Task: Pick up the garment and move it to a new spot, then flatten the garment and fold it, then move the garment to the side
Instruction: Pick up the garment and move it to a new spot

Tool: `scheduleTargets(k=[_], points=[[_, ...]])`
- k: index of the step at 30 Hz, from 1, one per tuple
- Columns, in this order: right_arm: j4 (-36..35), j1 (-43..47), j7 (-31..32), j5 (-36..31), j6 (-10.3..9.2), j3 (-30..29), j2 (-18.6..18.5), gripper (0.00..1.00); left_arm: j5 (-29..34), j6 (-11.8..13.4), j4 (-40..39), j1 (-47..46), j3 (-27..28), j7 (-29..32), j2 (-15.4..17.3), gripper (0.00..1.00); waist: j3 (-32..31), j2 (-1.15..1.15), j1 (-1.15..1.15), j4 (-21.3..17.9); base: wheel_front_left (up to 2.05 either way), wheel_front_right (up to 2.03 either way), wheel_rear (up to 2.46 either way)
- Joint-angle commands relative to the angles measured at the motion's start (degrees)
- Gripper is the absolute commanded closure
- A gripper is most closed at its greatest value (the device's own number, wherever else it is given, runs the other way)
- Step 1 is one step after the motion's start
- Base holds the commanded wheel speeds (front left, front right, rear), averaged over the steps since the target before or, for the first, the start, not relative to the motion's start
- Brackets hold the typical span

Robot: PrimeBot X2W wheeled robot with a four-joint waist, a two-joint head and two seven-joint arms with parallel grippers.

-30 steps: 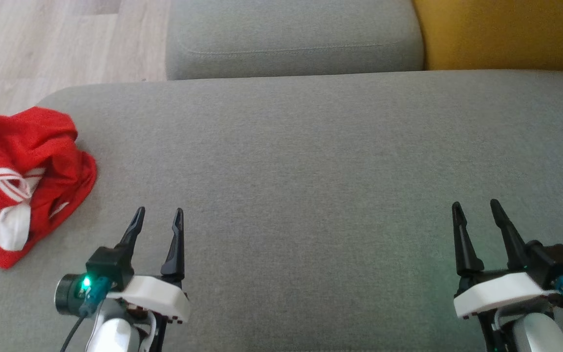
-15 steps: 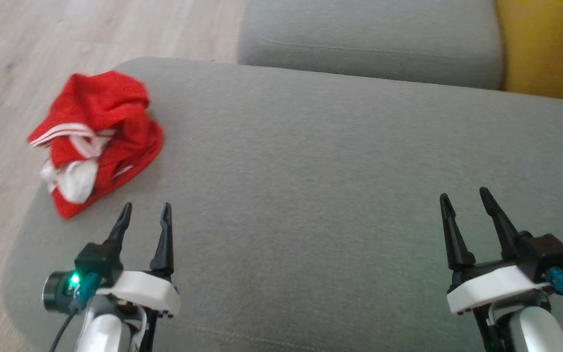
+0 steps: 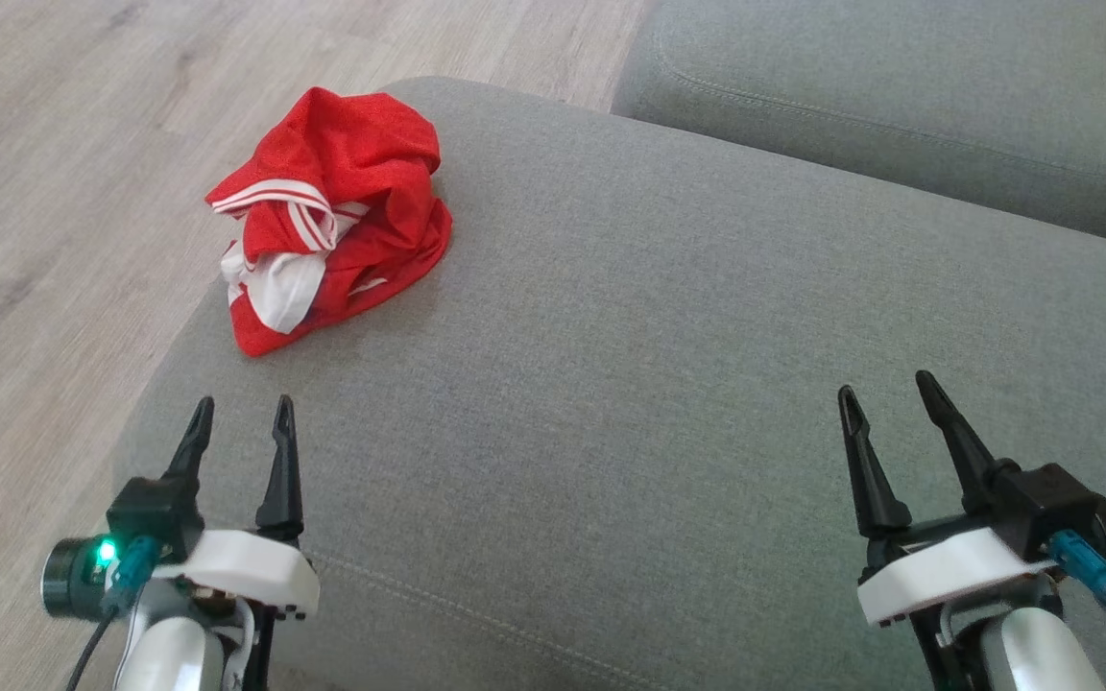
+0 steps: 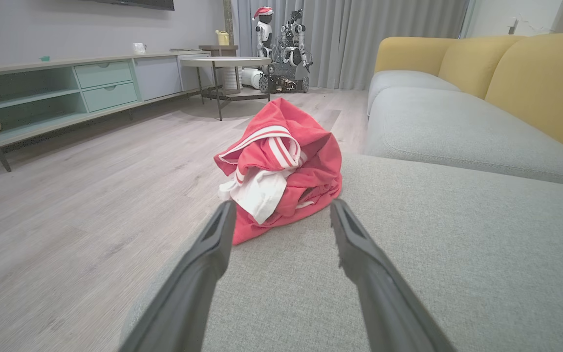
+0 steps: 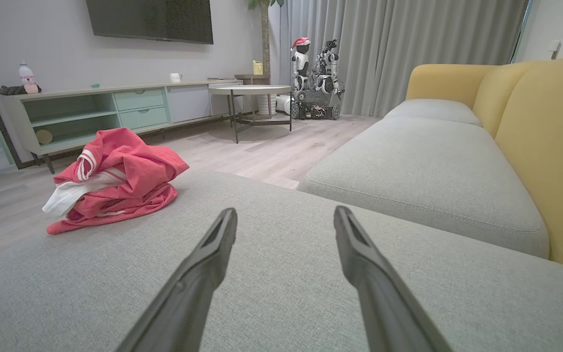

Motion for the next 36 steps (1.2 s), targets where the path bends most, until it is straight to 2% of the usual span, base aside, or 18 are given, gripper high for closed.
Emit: scheduleTargets(k=[1,22,31,36], points=[[-2.24,-1.57,-0.07,-0.16,-0.04,1.16,-0.14,0.0,0.22,0.23,-2.08,-2.11,1.88,-0.7,0.8,0.0,0.05,0.0,0.0,0.14,0.0,0.0,0.0],[-3.09,-1.92,0.51,1.44,-0.04,1.01,-0.12,0.0,-0.29,0.26,-1.78,-3.87,2.62,-0.7,-0.12,0.0,2.08,0.0,0.0,-0.4,0.0,0.0,0.0],[-7.34,-5.64,3.38,1.31,-0.04,1.45,-2.48,0.0,-1.6,0.87,1.0,-14.75,4.62,-0.7,-0.43,0.0,12.77,0.0,0.0,-2.6,0.0,0.0,0.0],[-9.14,-9.43,4.67,2.11,-0.04,2.73,-4.82,0.0,-1.74,0.52,5.68,-23.53,6.17,-0.7,0.96,0.0,19.02,0.0,0.0,-4.81,0.0,0.0,0.0]])
